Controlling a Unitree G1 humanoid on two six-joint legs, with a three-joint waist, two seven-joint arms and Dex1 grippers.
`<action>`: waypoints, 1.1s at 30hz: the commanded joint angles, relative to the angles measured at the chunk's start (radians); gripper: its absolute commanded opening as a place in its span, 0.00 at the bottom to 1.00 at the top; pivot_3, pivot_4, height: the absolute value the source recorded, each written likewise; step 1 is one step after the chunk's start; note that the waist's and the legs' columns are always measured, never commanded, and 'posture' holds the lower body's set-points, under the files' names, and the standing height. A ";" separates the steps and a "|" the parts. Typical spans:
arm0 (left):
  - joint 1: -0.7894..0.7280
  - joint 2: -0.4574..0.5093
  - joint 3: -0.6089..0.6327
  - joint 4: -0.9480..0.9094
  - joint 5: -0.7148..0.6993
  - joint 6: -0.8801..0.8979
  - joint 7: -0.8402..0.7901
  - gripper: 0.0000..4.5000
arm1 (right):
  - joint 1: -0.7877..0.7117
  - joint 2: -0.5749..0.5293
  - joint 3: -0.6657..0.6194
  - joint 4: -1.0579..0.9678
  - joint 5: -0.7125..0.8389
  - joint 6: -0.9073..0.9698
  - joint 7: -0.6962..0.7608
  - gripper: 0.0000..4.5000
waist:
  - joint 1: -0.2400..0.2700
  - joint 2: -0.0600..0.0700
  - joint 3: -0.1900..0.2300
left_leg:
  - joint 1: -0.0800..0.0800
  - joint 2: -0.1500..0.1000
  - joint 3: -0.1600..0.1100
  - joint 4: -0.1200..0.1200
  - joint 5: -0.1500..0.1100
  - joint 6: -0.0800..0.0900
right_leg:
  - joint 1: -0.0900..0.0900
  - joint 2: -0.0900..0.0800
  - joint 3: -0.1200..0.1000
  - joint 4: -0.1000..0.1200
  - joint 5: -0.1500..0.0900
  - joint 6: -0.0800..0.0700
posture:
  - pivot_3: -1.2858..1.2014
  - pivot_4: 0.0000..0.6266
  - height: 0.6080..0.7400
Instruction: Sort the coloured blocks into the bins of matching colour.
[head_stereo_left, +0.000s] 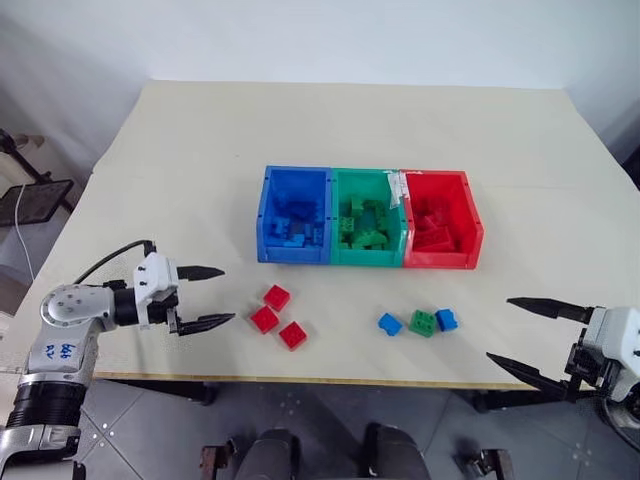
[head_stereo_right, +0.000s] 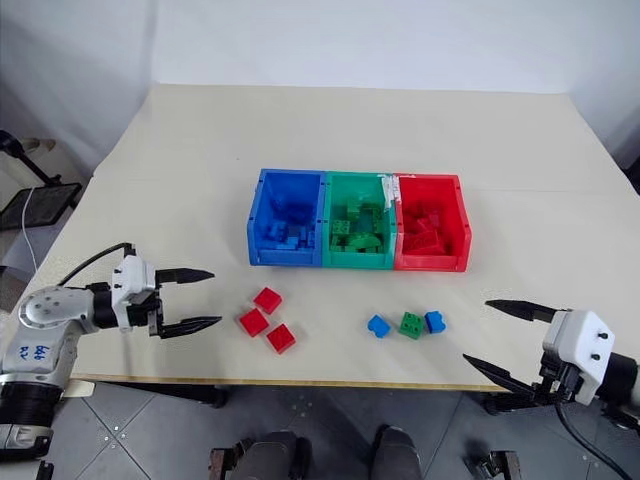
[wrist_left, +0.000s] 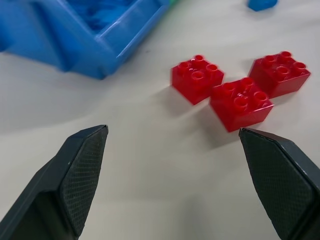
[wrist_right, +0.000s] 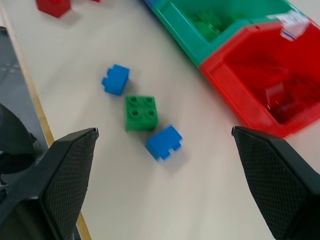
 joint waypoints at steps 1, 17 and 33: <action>0.008 0.026 0.031 -0.053 0.004 -0.035 0.015 0.99 | -0.052 0.007 0.016 0.014 -0.007 -0.011 -0.009 1.00 | 0.000 0.000 0.000 | 0.000 0.000 0.000 0.000 0.000 0.000 | 0.000 0.000 0.000 0.000 0.000 0.000 | 0.52 0.24 1.00; -0.038 -0.089 -0.266 -0.423 -0.031 0.146 -0.034 0.99 | 0.042 -0.082 -0.151 0.294 -0.133 -0.081 0.065 1.00 | -0.002 0.000 0.000 | 0.007 0.001 0.002 -0.001 -0.001 0.001 | 0.008 0.000 0.000 -0.004 0.000 0.000 | 0.52 0.24 1.00; 0.004 -0.006 -0.142 -0.299 -0.080 0.054 -0.133 0.99 | -0.521 -0.222 0.414 0.309 -0.208 0.218 0.180 1.00 | 0.002 0.003 0.002 | 0.005 0.006 0.002 0.000 -0.003 0.000 | 0.007 0.002 -0.002 -0.006 0.000 0.000 | 0.52 0.24 1.00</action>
